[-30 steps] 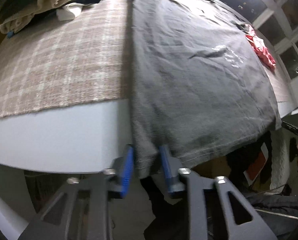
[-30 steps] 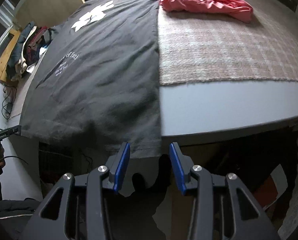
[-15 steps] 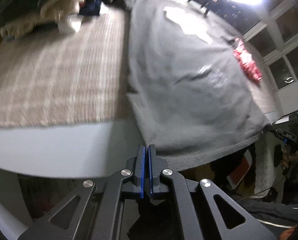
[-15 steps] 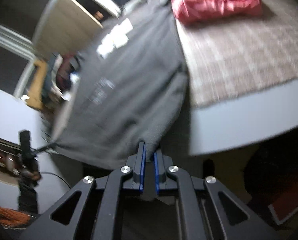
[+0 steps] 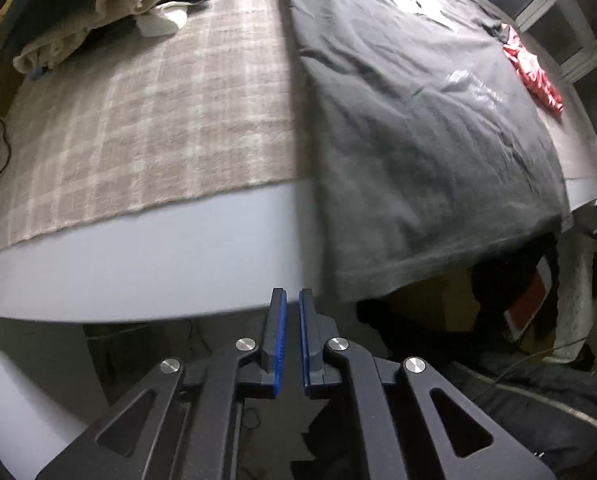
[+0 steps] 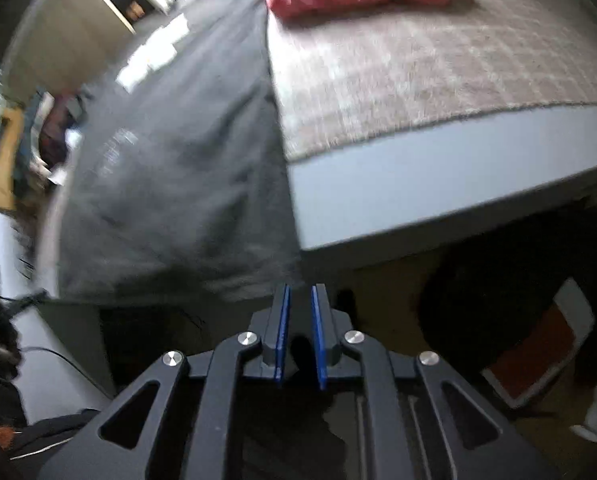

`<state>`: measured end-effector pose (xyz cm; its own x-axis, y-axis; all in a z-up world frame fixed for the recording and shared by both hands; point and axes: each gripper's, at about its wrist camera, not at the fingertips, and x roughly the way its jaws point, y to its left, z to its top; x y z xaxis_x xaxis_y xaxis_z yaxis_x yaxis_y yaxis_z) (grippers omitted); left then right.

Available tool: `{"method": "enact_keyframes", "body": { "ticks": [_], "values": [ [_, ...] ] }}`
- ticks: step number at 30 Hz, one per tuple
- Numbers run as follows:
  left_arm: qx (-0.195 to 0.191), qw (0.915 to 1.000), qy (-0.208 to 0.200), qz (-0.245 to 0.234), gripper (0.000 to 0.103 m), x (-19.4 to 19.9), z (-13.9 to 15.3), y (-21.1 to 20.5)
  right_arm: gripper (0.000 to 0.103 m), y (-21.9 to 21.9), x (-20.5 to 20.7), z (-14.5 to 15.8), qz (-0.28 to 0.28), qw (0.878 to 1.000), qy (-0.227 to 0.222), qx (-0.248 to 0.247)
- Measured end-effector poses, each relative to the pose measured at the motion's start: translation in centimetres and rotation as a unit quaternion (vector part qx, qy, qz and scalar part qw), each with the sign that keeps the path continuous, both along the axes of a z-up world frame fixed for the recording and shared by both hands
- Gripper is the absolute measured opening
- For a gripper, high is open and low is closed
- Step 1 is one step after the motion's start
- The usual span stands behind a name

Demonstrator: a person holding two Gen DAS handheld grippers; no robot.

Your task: Fold clothes

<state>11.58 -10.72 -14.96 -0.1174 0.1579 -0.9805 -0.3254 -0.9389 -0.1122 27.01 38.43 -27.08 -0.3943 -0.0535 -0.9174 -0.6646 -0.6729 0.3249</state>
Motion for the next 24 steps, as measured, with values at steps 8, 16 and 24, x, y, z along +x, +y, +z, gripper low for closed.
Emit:
{"method": "enact_keyframes", "body": {
  "ticks": [8,16,24],
  "values": [
    [0.087,0.9882,0.064,-0.109,0.011,-1.2,2.6,8.4,0.012,-3.6,-8.1,1.2,0.142,0.985,0.059,0.074],
    [0.063,0.9761,0.050,-0.202,0.011,0.9,-0.7,15.8,0.012,-4.4,-11.2,-2.9,0.186,0.976,-0.014,0.110],
    [0.022,0.9271,0.105,-0.359,0.031,6.8,-1.3,23.5,0.040,-1.1,-2.8,-0.9,0.023,0.996,0.049,0.068]
  ]
}}
